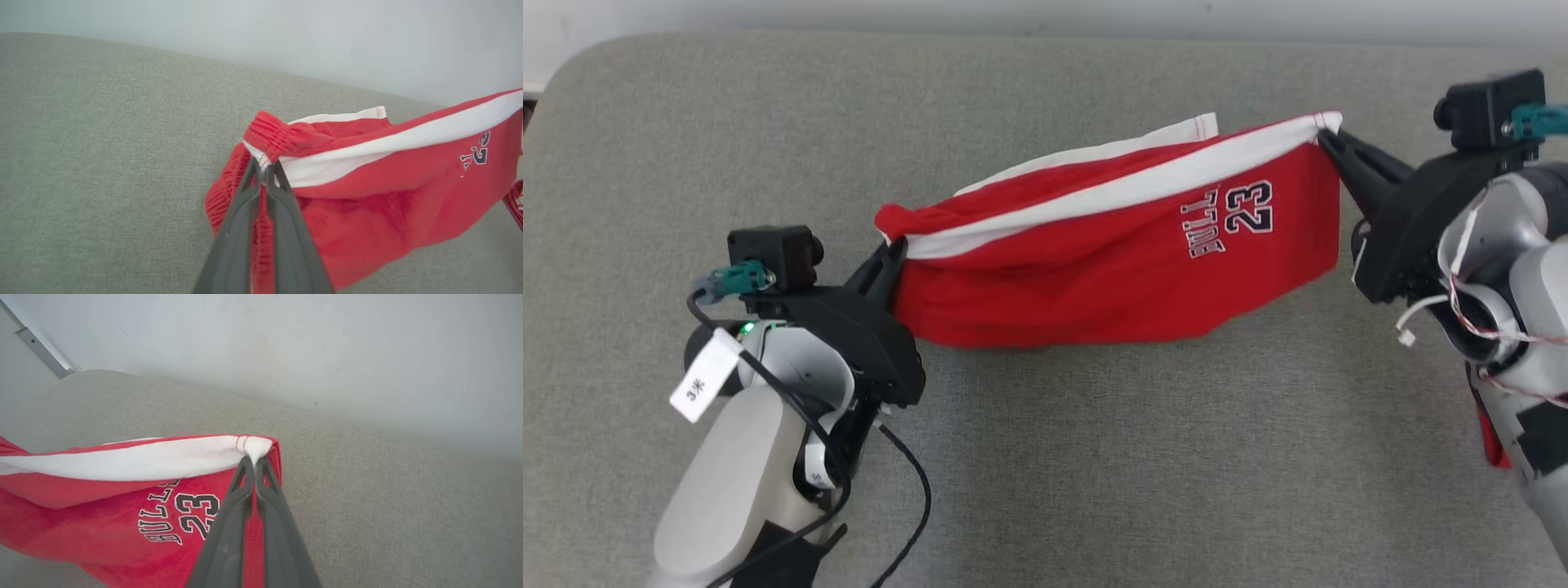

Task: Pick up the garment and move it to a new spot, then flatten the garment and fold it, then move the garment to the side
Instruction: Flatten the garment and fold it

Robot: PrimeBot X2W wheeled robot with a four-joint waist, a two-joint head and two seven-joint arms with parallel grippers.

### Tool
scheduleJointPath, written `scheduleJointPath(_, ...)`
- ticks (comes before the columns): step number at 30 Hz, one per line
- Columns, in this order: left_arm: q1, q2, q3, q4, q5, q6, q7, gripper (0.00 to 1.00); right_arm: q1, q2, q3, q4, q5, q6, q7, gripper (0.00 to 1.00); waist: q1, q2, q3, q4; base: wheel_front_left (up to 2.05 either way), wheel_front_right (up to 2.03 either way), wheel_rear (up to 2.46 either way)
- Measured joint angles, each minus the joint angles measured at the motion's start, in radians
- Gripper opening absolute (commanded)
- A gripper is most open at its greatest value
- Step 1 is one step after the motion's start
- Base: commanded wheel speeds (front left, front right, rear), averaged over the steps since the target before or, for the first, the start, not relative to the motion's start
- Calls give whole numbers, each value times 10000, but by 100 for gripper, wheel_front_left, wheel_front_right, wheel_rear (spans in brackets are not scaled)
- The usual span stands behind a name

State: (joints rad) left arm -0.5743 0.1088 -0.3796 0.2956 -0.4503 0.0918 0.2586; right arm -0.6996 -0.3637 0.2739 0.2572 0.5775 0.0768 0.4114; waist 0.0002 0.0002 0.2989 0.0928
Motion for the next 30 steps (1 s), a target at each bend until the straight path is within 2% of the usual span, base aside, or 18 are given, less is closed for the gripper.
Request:
scheduleJointPath(3,-230,-13,77,280,36,50,-56,0,-595,299,94,456,-167,-2,-182,0,0,0,225,96,0,0,0)
scheduleJointPath(18,-1383,-376,67,1687,163,98,-493,0,-1738,734,539,2487,-882,25,-1302,0,-1,0,687,297,0,0,0)
scheduleJointPath(19,-1449,-385,52,1766,198,107,-525,13,-1817,800,533,2617,-882,25,-1398,0,-1,0,694,304,0,0,0)
scheduleJointPath(20,-1506,-399,38,1822,201,109,-575,13,-1871,855,537,2723,-882,25,-1494,0,-1,0,701,311,0,0,0)
scheduleJointPath(21,-1542,-422,29,1879,207,111,-596,45,-1919,903,541,2832,-886,25,-1595,43,-1,0,707,319,0,0,0)
scheduleJointPath(22,-1564,-447,8,1958,221,132,-671,100,-1930,924,541,2897,-888,27,-1678,100,-2,0,713,332,0,0,0)
scheduleJointPath(30,-1813,-470,13,2433,460,134,-1252,100,-2423,1127,412,3457,-961,117,-2913,100,-2,0,708,443,0,0,0)
